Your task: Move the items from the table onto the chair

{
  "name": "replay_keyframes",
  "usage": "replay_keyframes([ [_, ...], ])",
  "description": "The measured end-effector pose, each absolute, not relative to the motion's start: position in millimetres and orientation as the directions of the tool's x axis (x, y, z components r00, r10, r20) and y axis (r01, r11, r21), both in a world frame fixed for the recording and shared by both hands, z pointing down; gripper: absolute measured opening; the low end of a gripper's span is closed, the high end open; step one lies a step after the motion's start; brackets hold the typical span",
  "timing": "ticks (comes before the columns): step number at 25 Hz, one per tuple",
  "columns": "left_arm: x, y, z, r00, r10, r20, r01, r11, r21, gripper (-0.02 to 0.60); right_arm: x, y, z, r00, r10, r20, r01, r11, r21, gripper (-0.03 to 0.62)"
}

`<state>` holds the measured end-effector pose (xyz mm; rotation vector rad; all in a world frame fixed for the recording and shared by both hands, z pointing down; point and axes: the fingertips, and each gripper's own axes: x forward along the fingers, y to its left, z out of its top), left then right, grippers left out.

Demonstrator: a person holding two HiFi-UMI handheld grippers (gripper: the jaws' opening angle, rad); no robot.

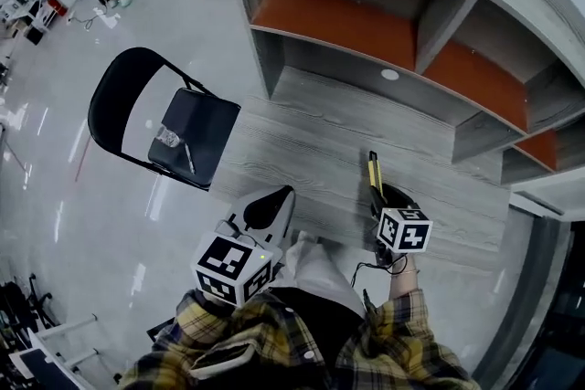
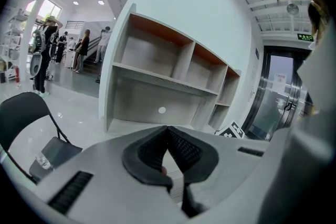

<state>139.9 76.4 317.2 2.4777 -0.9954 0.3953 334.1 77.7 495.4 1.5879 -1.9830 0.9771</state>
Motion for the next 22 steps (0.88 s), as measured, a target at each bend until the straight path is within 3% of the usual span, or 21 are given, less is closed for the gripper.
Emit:
replay_keyframes([
  [8,56,52,323,0.637,-0.654,0.408,-0.771,-0.546,0.329,0.003,244,39,458,-0.359,-0.661,0.659,-0.933,0.240,-0.267,0.127],
  [22,-227,-32,375,0.513,-0.723,0.463,-0.853,-0.369,0.368,0.003,-89,-58,496,-0.552,-0.488,0.676,-0.823,0.447,-0.350,0.127],
])
